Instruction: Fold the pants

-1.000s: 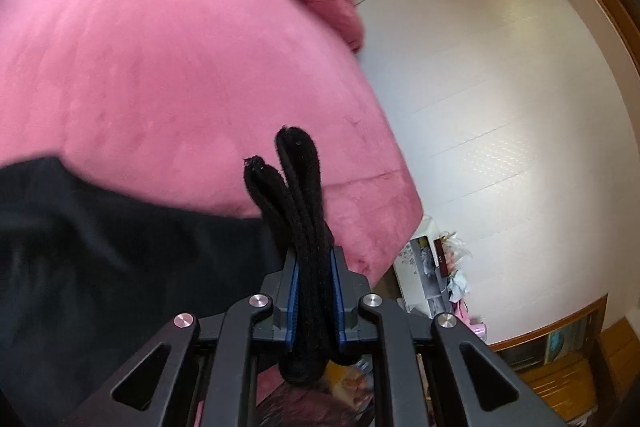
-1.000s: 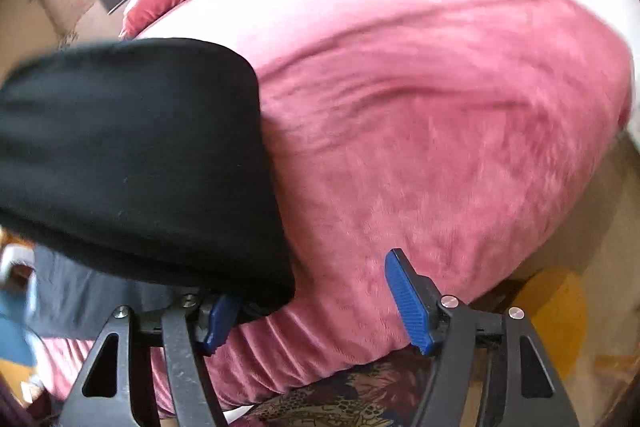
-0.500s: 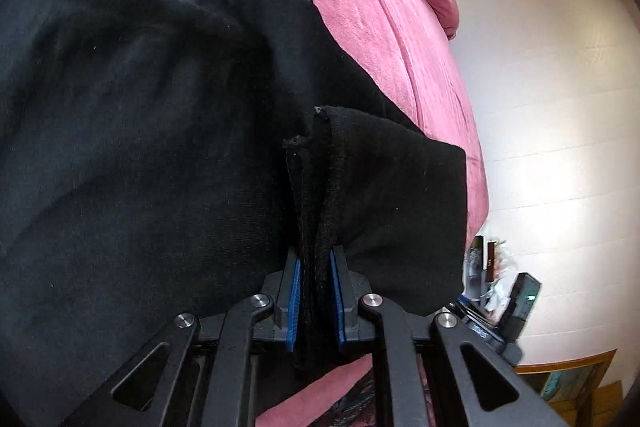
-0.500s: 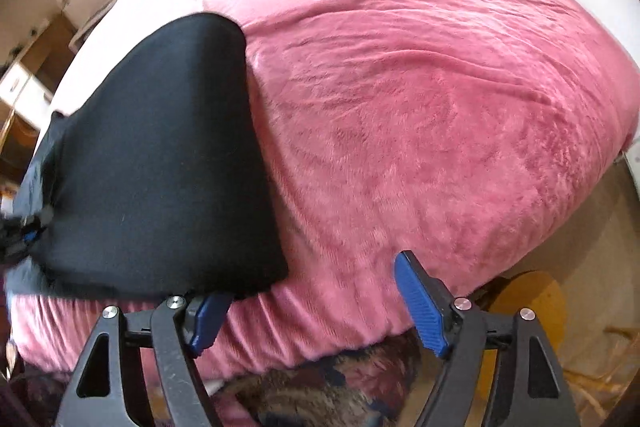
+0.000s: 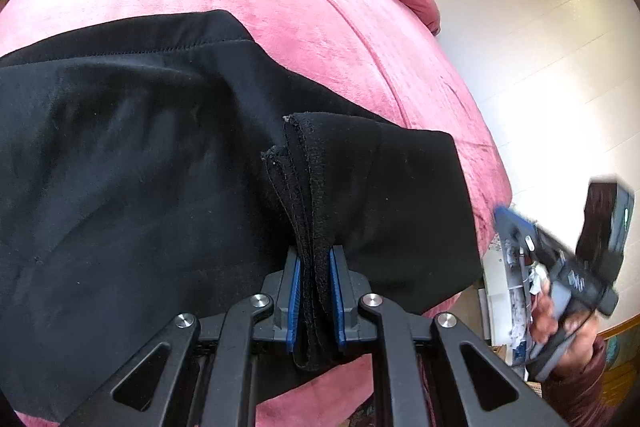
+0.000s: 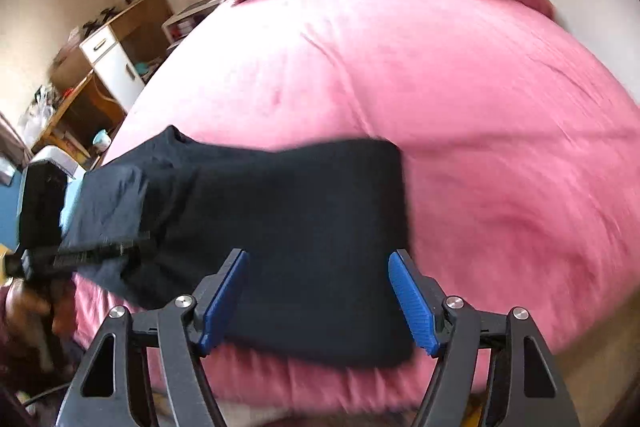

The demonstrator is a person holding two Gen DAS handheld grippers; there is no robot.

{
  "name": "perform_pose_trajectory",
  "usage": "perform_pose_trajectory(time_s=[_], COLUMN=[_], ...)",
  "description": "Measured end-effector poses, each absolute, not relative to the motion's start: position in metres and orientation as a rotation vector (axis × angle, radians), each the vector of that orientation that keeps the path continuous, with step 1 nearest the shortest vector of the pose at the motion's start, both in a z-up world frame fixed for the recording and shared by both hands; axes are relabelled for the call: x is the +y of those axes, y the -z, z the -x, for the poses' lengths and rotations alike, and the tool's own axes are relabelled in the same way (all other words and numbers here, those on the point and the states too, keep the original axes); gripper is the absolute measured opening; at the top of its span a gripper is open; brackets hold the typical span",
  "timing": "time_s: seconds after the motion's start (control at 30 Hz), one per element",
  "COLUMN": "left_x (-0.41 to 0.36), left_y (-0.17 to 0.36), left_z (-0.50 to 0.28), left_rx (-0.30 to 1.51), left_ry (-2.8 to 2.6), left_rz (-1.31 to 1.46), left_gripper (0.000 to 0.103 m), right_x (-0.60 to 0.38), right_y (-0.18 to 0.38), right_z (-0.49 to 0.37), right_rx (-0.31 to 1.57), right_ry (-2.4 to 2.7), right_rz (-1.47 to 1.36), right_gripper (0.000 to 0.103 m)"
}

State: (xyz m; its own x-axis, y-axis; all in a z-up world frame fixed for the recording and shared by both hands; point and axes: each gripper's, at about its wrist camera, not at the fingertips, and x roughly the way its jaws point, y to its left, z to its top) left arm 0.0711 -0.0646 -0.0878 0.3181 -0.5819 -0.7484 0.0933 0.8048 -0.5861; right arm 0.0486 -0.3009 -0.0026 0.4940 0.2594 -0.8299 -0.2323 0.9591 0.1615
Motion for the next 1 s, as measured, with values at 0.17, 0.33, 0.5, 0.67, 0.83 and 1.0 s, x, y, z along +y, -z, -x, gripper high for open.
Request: perform_pose_trajectory(time_s=[0.17, 0.33, 0.5, 0.67, 0.83, 1.0], left_x=[-0.071, -0.069, -0.059, -0.030, 0.017, 0.070], left_y=[0.095, 0.115, 0.108, 0.095, 0.089, 0.088], left_z=[-0.069, -0.078, -0.075, -0.063, -0.038, -0.002], left_rx=[1.169, 1.212, 1.203, 1.177, 1.148, 1.126], left_ry=[0.434, 0.415, 0.420, 0.350, 0.248, 0.130], left_rz=[0.417, 0.488, 0.536, 0.603, 0.675, 0.790], left_gripper=[0.013, 0.017, 0.027, 0.029, 0.029, 0.029], right_x=[-0.270, -0.268, -0.266, -0.262, -0.260, -0.244], right_y=[0.030, 0.060, 0.063, 0.060, 0.054, 0.026], right_z=[-0.096, -0.110, -0.102, -0.098, -0.091, -0.064], right_rx=[1.062, 1.114, 1.077, 1.055, 1.026, 0.956], right_ry=[-0.250, -0.208, -0.184, -0.179, -0.169, -0.249], right_rz=[0.025, 0.066, 0.078, 0.085, 0.080, 0.091], right_gripper=[0.071, 0.072, 0.074, 0.078, 0.079, 0.078])
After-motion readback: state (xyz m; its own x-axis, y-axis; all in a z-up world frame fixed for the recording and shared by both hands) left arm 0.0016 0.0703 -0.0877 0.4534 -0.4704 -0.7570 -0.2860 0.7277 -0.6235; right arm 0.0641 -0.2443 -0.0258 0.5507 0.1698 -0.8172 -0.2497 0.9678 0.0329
